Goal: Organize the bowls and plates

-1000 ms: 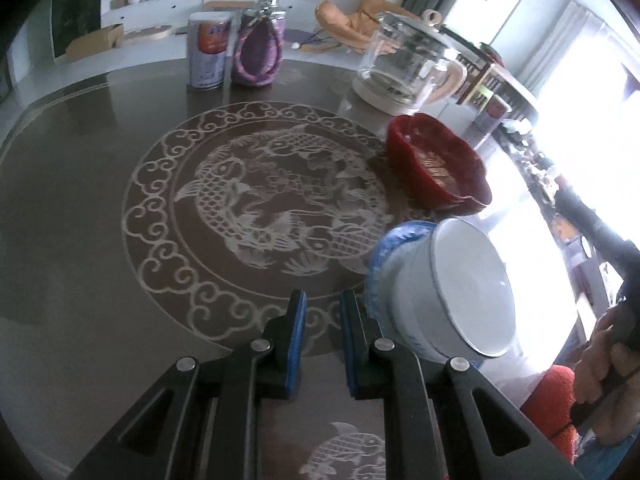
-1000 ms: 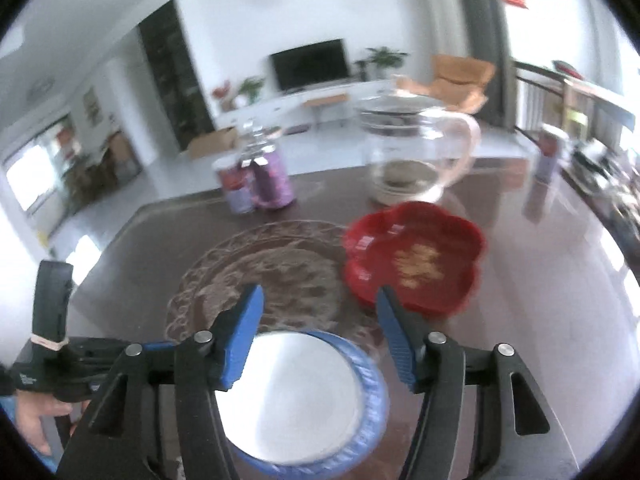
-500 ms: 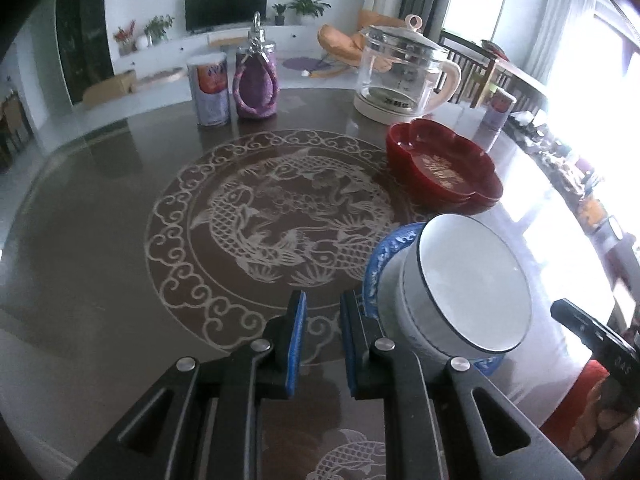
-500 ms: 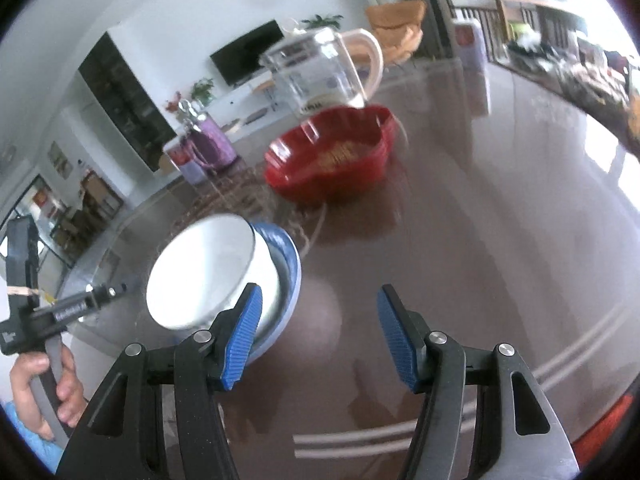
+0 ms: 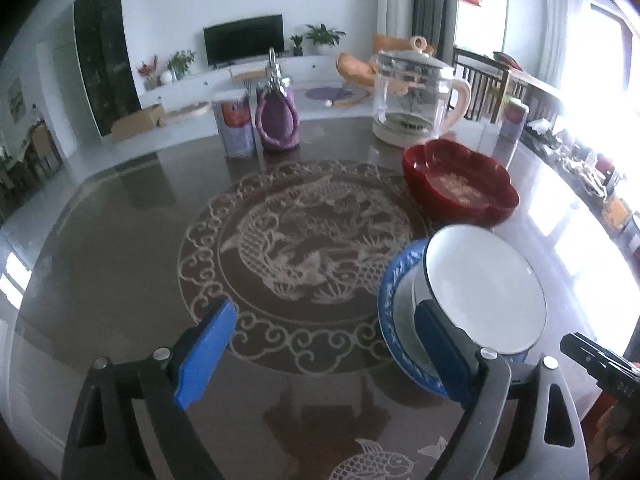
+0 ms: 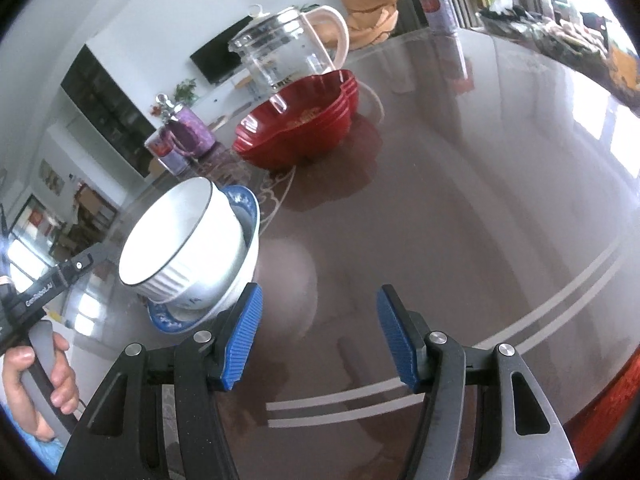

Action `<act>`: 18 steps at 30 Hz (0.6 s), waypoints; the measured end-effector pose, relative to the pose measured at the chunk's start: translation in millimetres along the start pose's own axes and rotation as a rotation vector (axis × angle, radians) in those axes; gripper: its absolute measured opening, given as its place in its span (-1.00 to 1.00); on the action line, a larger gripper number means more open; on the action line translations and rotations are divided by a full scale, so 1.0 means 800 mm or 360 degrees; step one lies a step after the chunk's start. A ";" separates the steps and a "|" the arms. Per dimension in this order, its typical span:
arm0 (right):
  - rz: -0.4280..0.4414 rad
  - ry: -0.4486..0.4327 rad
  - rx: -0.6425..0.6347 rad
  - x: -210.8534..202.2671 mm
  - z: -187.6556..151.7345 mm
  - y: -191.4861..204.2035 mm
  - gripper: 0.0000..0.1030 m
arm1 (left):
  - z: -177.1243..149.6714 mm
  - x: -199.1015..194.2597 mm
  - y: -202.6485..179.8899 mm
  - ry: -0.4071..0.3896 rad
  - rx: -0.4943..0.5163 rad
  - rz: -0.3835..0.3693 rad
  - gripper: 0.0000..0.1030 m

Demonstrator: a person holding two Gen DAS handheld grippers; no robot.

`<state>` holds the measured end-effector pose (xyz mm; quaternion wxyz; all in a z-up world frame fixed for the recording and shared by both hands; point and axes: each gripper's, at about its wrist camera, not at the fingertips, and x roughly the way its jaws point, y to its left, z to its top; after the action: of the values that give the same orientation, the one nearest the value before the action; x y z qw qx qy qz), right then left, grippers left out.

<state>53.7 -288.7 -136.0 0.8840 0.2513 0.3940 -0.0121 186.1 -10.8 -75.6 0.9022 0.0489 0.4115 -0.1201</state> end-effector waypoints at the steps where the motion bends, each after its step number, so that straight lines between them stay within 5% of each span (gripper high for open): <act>1: -0.0007 0.0000 0.0005 0.001 -0.001 -0.001 0.22 | -0.004 0.002 0.001 0.0014 -0.0005 -0.0011 0.76; 10: -0.0175 -0.0076 -0.0153 -0.007 -0.012 0.004 0.32 | -0.056 0.019 0.023 0.0127 -0.0204 -0.0232 0.76; 18: -0.0280 -0.0091 -0.0367 0.000 -0.028 0.022 0.39 | -0.078 0.037 0.029 0.0194 -0.0223 -0.0101 0.76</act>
<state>41.8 -262.9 -140.6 0.9135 0.1121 0.3878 -0.0513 165.2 18.4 -138.8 0.8724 -0.0203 0.4744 -0.1162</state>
